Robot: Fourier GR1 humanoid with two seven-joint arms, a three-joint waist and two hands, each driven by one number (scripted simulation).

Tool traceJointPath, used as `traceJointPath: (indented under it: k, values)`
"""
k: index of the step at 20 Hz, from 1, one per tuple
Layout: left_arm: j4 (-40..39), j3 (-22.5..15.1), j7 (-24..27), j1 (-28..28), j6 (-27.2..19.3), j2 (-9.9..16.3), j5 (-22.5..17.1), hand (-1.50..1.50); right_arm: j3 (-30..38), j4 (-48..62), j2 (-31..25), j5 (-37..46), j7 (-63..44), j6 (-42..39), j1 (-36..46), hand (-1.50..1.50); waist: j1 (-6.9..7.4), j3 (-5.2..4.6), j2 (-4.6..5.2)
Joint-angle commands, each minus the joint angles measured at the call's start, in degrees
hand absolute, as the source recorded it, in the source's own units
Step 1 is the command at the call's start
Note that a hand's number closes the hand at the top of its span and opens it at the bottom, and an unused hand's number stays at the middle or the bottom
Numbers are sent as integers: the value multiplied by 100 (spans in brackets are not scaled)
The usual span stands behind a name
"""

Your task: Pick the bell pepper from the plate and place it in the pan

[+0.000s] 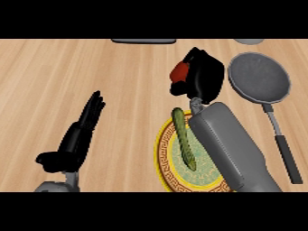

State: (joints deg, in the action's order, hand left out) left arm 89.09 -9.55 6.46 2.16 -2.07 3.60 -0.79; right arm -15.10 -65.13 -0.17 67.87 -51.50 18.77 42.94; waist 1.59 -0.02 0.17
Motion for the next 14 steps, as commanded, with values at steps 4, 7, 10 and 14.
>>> traceJointPath:
  k: [4, 7, 10, 14]
  values:
    - [-34, 194, 191, -78, 150, 148, -72, 0, 880, 525, -87, -119, -38, 1019, 268, 150, -86, 3, 2]
    - [176, -26, -28, -83, -159, -145, 103, 0, 1254, 554, -444, -441, 481, 1451, 46, 150, -109, 7, -4]
    - [82, -10, 32, -92, -43, -67, 124, 0, 1526, 1239, -609, -500, 936, 1989, 25, 150, -82, 5, 10]
    - [146, -26, -89, -57, -99, -147, 125, 0, 1566, 1642, -963, 6, 1078, 2494, -132, 150, -99, 4, 1]
